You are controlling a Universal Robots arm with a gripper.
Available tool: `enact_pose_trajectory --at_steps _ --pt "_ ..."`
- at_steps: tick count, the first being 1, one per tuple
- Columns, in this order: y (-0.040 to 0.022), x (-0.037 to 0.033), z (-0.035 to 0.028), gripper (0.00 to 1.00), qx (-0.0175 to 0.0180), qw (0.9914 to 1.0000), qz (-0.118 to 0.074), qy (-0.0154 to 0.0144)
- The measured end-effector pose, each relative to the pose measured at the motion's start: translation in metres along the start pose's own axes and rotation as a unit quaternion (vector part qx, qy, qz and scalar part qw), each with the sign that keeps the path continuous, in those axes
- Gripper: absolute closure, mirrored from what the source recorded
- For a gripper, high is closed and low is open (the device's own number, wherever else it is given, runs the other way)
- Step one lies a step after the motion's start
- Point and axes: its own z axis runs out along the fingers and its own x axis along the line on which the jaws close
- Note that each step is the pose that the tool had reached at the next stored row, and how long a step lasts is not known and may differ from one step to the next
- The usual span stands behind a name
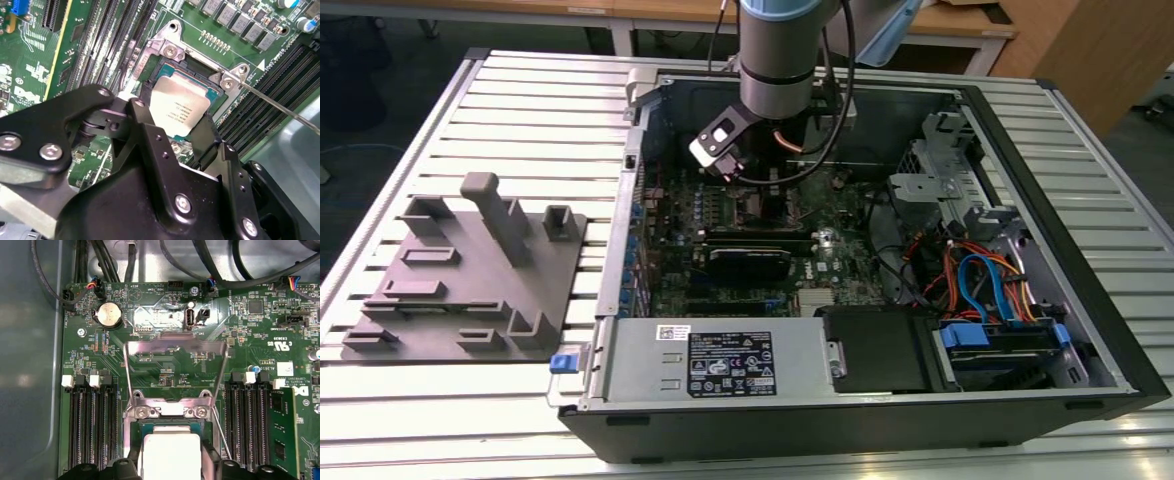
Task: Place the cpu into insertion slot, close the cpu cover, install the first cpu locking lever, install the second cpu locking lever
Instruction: 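Place the cpu into insertion slot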
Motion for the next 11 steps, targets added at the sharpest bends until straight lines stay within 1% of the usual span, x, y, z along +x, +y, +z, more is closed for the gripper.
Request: enact_pose_trajectory --at_steps 1,2,3,11 --pt "0.0000 0.0000 0.0000 0.39 0.0001 1.00000 0.000 0.0000" --pt "0.0000 0.0000 0.0000 0.39 0.0001 1.00000 0.000 -0.0001" --pt "-0.0001 -0.0001 -0.0002 0.33 0.0002 1.00000 0.000 -0.0003" --pt "0.0000 0.0005 -0.0001 0.33 0.0002 1.00000 -0.002 -0.0002"
